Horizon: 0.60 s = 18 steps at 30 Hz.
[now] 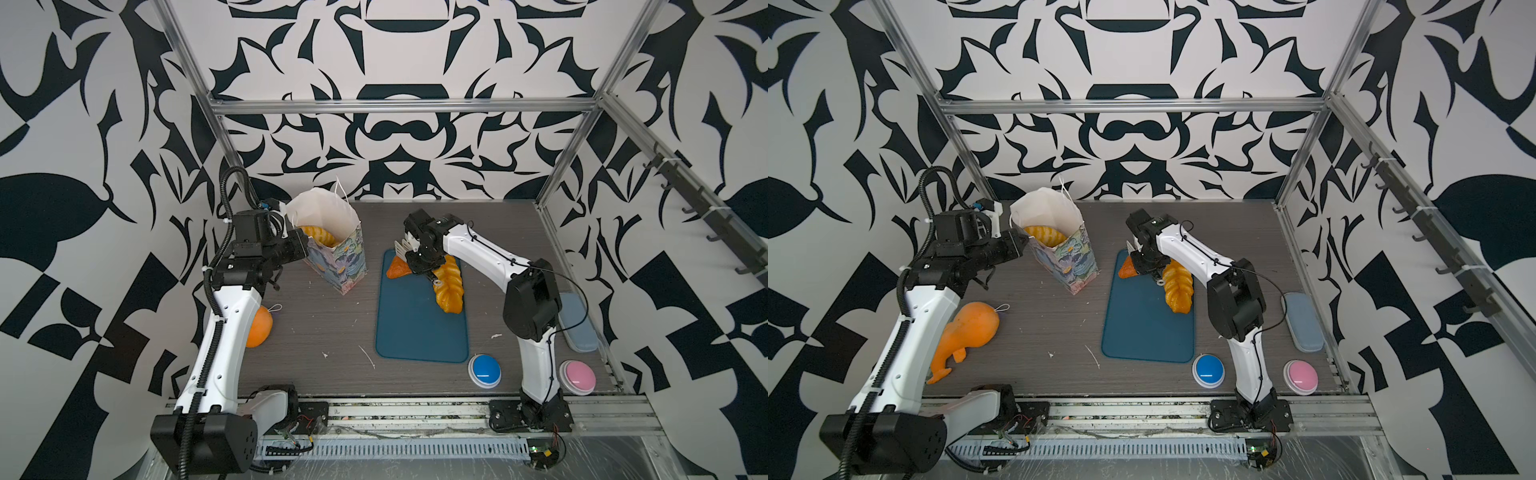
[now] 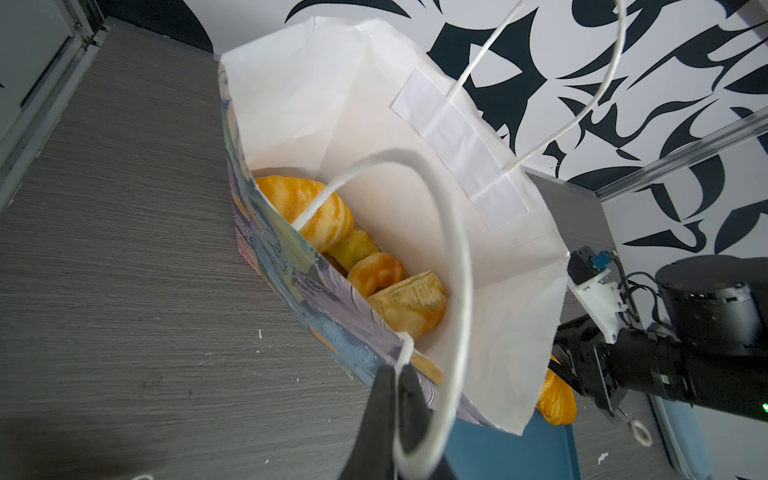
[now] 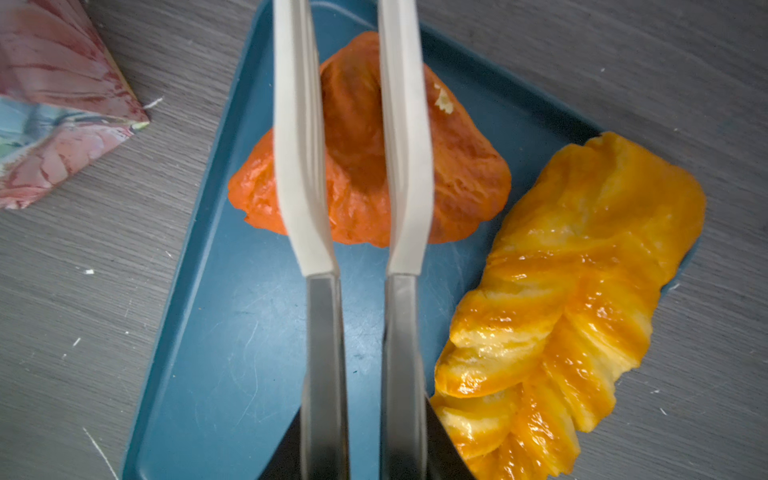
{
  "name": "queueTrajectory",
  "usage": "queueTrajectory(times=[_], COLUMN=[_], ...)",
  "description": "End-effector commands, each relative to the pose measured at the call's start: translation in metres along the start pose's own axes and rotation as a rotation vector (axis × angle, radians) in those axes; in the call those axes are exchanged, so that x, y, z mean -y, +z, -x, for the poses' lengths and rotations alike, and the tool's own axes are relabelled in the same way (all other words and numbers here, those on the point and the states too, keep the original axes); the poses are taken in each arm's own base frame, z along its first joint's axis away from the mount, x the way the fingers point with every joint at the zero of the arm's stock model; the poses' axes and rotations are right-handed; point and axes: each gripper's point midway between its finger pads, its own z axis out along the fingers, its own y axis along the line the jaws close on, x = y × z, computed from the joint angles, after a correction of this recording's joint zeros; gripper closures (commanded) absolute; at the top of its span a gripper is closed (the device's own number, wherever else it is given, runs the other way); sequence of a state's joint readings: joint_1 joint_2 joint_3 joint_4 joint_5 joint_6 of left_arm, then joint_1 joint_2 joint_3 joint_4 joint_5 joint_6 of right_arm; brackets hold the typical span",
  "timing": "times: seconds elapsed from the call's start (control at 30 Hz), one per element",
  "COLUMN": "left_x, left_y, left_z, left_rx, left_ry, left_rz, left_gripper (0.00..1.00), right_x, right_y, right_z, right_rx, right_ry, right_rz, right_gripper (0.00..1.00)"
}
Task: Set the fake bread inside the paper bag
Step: 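Squeeze the tongs closed on the orange bread with the right gripper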
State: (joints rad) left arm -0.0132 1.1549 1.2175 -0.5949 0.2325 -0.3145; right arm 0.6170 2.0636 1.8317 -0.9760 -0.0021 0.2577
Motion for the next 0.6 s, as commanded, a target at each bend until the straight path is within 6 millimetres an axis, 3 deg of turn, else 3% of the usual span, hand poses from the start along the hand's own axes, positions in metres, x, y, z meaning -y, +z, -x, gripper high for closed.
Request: queueTrajectory(times=[0.0, 0.2, 0.57], left_x=[0.0, 0.001, 0.001], left_y=[-0.003, -0.003, -0.003], left_z=[-0.003, -0.003, -0.003], left_rx=[-0.004, -0.006, -0.006], left_ry=[-0.004, -0.005, -0.004], left_rz=[-0.003, -0.005, -0.005], left_gripper=[1.0, 1.0, 1.0], right_x=[-0.002, -0.002, 0.0], right_y=[-0.021, -0.025, -0.052], right_z=[0.009, 0.011, 0.013], right_rx=[0.052, 0.064, 0.117], right_ry=[-0.011, -0.011, -0.004], right_rz=[0.001, -0.002, -0.007], right_gripper=[0.7, 0.74, 0.78])
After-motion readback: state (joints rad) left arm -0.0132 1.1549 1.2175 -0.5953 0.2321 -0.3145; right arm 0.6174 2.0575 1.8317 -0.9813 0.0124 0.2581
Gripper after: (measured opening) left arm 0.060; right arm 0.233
